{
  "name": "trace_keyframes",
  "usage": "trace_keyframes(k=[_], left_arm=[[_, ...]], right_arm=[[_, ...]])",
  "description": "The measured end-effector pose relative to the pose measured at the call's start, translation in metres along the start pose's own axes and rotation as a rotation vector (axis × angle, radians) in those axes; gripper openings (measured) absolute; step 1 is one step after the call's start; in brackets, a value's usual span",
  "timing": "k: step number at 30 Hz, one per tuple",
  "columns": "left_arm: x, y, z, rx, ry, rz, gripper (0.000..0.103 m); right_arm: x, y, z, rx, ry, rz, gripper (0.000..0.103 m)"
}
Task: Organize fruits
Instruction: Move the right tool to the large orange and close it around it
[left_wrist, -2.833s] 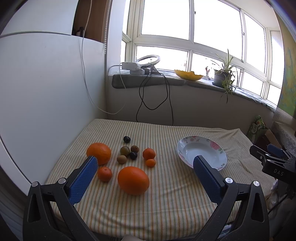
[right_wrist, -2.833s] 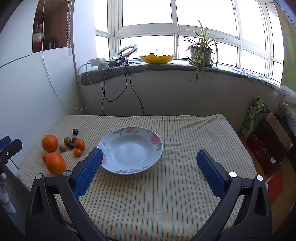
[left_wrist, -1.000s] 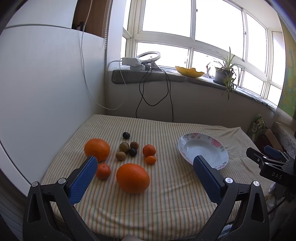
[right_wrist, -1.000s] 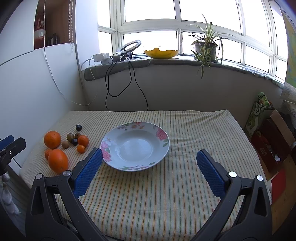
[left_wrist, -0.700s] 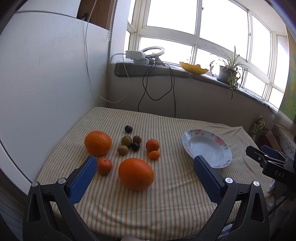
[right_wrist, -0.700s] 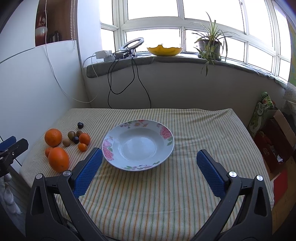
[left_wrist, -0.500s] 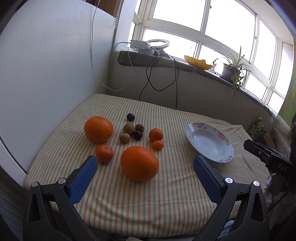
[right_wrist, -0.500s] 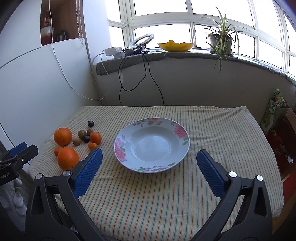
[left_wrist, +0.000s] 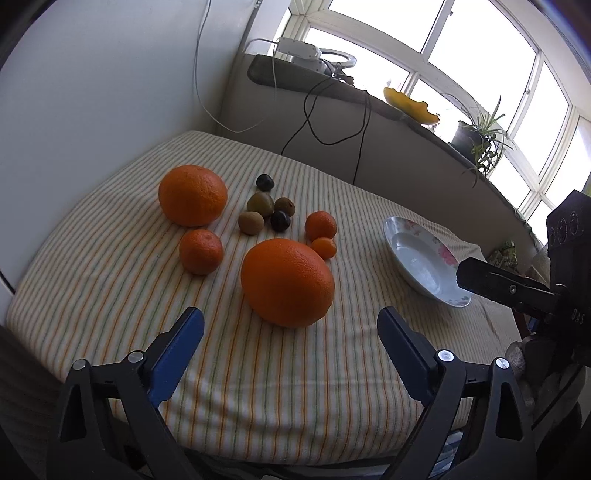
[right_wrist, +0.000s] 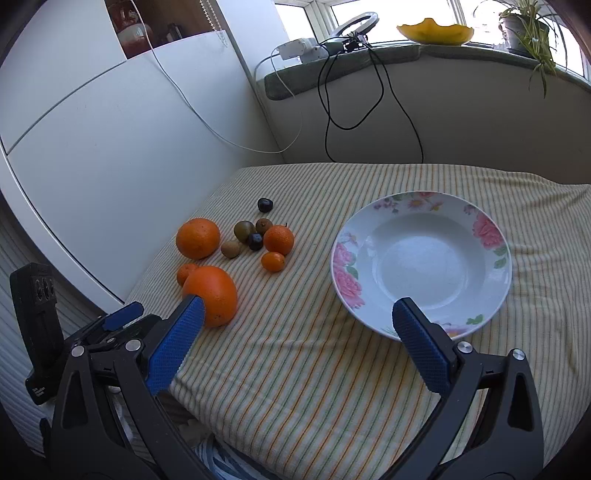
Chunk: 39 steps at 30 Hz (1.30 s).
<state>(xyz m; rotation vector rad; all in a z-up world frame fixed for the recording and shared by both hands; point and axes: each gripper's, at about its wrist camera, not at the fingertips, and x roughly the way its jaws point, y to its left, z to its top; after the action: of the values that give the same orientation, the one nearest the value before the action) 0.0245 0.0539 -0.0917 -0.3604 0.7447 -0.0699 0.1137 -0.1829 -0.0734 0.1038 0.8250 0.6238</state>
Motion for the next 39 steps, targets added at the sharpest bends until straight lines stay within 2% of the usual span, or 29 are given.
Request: trace_keyframes(k=[6, 11, 15, 18, 22, 26, 28, 30, 36, 39], left_arm=[[0.008, 0.001, -0.001, -0.012, 0.007, -0.01, 0.094], [0.016, 0.004, -0.001, -0.016, 0.024, -0.023, 0.088], [0.022, 0.008, -0.001, -0.031, 0.031, -0.029, 0.087], [0.027, 0.009, -0.001, -0.034, 0.036, -0.033, 0.083], [0.032, 0.012, -0.001, -0.04, 0.041, -0.037, 0.083], [0.038, 0.014, -0.001, -0.052, 0.047, -0.045, 0.082], [0.041, 0.015, 0.0, -0.057, 0.05, -0.046, 0.075], [0.044, 0.016, 0.001, -0.061, 0.054, -0.048, 0.073], [0.049, 0.017, 0.001, -0.068, 0.058, -0.073, 0.07], [0.049, 0.015, 0.002, -0.063, 0.06, -0.081, 0.065]], right_arm=[[0.035, 0.023, 0.008, -0.061, 0.102, 0.085, 0.103], [0.064, 0.027, 0.016, -0.052, 0.171, 0.123, 0.103], [0.087, 0.032, 0.022, -0.045, 0.235, 0.187, 0.103], [0.102, 0.034, 0.024, -0.047, 0.277, 0.198, 0.098], [0.123, 0.034, 0.026, -0.022, 0.331, 0.222, 0.089], [0.136, 0.039, 0.026, -0.02, 0.362, 0.251, 0.088], [0.141, 0.043, 0.025, -0.026, 0.376, 0.262, 0.088], [0.144, 0.047, 0.024, -0.045, 0.383, 0.259, 0.088], [0.147, 0.051, 0.025, -0.05, 0.402, 0.27, 0.081], [0.149, 0.053, 0.025, -0.042, 0.424, 0.304, 0.071]])
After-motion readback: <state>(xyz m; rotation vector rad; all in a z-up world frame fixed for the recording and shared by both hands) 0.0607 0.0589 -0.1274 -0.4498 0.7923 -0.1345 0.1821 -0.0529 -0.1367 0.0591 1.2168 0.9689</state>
